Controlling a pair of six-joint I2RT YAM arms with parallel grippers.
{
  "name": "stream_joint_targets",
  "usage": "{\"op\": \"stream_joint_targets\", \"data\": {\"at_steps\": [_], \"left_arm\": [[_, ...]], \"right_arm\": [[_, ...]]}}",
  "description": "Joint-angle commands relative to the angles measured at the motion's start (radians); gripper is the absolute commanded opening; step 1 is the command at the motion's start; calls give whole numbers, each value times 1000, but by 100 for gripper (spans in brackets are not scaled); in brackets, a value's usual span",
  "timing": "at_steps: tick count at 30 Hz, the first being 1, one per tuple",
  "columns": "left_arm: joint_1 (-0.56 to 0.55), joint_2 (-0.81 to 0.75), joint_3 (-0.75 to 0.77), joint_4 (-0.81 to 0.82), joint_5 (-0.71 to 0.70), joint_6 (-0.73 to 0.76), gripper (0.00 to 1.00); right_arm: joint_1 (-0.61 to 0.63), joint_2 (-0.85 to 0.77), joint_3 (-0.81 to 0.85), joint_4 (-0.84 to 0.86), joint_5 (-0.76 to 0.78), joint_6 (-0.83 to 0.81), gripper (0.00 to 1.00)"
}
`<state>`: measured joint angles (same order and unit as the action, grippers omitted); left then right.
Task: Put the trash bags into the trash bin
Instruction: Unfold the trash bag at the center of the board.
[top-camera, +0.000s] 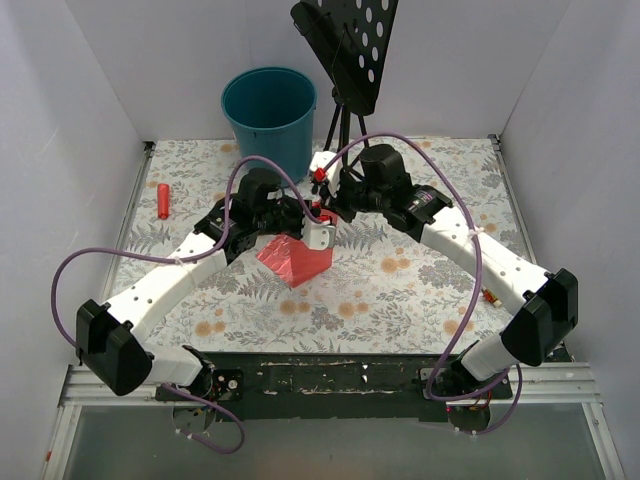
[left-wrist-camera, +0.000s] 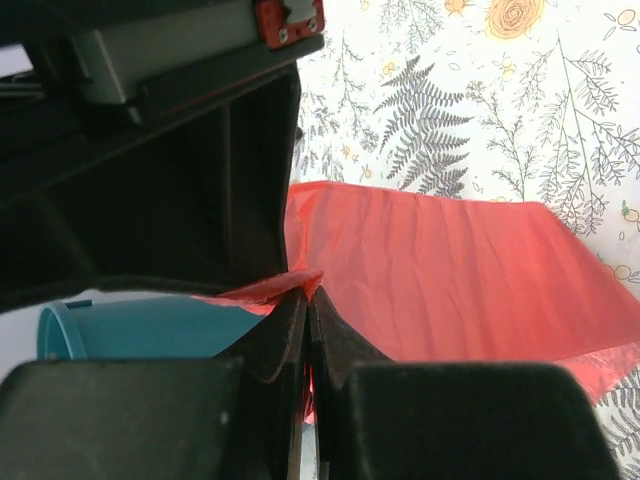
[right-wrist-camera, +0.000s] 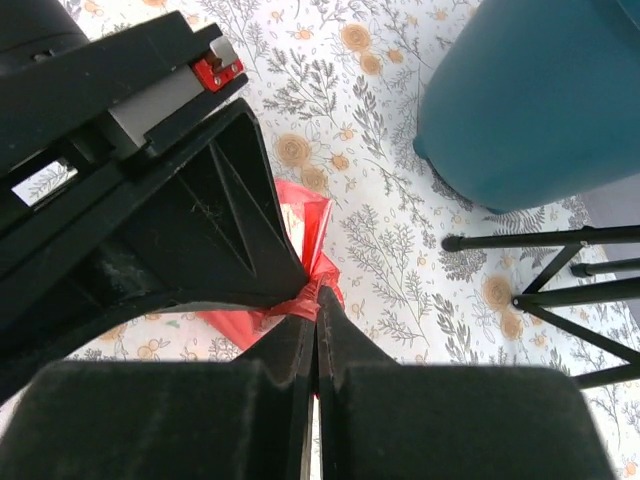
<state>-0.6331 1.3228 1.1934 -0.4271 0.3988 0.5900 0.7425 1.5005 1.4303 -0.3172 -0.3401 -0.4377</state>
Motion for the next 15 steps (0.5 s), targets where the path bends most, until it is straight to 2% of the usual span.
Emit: {"op": "stream_joint_targets", "data": {"at_steps": [1,5,8,15], "left_arm": [[12,-8,77,33,-86,-13,0],[9,-30,191,36,52,-166,0],[9,-13,242,22,97,-242,0],[9,15,147,-29,58,-200,0]], "right_arm": [[54,-88,-31,-20,-73,16,1],[54,-79,-119,67,1,10,1],[55,-48,-99,86,0,1,1],[52,-62,30,96,-53,88,1]]}}
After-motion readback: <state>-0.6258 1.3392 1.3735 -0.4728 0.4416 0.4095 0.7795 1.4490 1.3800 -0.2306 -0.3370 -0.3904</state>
